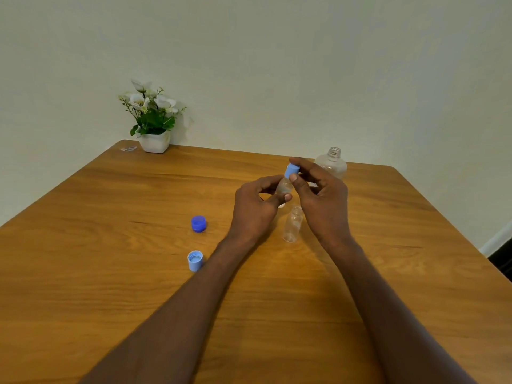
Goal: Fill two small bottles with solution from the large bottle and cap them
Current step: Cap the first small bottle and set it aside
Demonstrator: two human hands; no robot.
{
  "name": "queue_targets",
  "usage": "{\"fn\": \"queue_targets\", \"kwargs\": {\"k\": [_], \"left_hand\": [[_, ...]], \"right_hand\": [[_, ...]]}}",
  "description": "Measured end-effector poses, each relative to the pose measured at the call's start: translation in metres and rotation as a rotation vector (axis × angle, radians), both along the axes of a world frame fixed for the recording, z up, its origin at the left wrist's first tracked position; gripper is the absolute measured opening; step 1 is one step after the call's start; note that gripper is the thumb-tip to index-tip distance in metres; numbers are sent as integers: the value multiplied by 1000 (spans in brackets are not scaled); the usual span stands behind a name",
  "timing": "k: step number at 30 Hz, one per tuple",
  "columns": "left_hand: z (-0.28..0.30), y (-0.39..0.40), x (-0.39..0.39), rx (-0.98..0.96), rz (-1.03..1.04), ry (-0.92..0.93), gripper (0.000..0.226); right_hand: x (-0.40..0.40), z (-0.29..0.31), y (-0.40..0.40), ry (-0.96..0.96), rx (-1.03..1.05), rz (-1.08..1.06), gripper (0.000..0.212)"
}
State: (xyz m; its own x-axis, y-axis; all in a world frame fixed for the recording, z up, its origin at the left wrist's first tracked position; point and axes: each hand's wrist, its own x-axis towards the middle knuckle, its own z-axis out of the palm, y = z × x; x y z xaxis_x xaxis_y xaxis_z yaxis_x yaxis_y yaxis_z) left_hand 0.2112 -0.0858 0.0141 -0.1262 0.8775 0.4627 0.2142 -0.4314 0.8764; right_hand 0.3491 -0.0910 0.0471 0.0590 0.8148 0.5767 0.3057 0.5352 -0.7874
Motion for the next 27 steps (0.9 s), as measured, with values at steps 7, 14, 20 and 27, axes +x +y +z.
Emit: {"fn": "queue_targets", "kwargs": {"k": [7,14,20,27], "left_hand": [[-2,2,-1,-3,-5,-22,35],[-2,3,-1,-1,-4,-19,35],[-1,1,-1,10,9,10,35],[0,-1,-1,10,17,24,38]], "right_hand": [[-2,-1,-1,1,0,-4,28],[-1,1,-3,-8,13,-4,39],[-1,2,-4,16,12,16,48],[0,0,-2,-3,-9,-12,59]]}}
